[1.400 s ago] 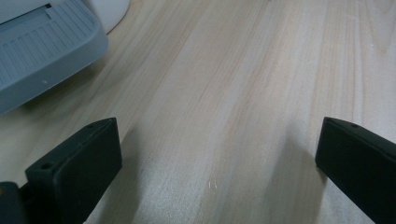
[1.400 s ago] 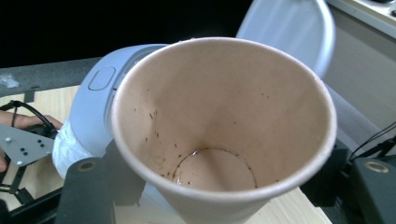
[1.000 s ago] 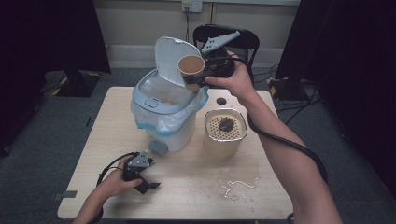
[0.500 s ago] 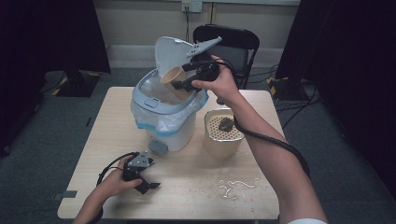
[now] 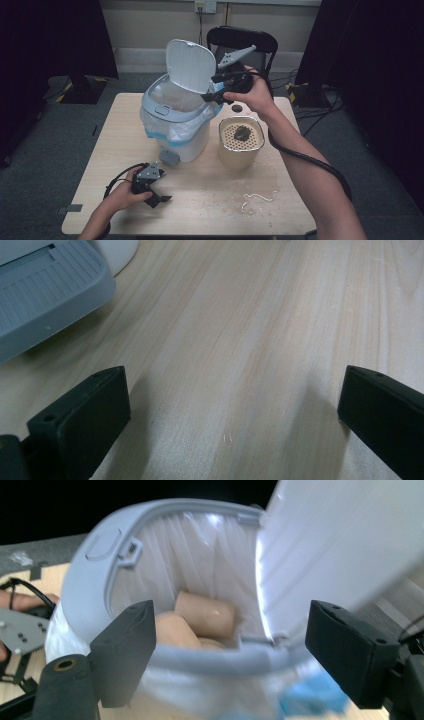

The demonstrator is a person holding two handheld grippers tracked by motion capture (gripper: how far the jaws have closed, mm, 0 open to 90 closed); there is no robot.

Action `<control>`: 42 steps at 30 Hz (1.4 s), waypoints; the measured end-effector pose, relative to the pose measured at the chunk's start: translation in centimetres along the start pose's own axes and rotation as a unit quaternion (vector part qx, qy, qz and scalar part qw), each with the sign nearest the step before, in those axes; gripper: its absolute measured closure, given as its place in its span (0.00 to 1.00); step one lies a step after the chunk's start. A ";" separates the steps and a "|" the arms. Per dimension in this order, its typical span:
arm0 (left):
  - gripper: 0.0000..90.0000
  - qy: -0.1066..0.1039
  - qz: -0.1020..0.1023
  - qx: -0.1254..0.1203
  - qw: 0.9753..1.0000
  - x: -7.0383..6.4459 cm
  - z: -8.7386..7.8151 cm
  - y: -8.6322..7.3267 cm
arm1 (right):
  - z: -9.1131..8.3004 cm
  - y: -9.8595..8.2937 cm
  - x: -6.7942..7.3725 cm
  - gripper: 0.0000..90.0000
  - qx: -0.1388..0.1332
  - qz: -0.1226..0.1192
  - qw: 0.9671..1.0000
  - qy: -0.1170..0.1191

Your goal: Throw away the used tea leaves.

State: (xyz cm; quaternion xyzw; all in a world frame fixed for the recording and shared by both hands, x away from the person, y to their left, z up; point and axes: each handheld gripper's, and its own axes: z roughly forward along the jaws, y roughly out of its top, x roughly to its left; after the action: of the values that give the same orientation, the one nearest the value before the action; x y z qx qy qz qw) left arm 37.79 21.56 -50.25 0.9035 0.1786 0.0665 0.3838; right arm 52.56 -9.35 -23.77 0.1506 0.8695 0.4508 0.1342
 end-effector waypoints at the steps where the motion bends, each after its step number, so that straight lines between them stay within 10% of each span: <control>1: 0.00 0.000 0.000 0.000 1.000 0.0 0.0 0.0 | -0.2 -0.2 -0.1 0.22 0.000 0.001 1.000 -0.002; 19: 0.00 0.000 0.000 0.001 1.000 0.0 0.0 0.0 | 0.0 -0.8 -2.1 0.23 -0.003 0.023 0.999 -0.026; 42: 0.00 -0.002 0.002 -0.001 1.000 0.1 0.0 0.0 | 0.5 1.4 -1.1 0.22 -0.048 0.023 0.999 -0.011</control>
State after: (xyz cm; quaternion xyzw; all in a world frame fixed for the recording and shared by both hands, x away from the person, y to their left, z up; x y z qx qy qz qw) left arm 37.85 21.55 -50.28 0.9035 0.1759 0.0654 0.3852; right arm 53.92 -8.64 -22.78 0.1685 0.8416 0.4934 0.1408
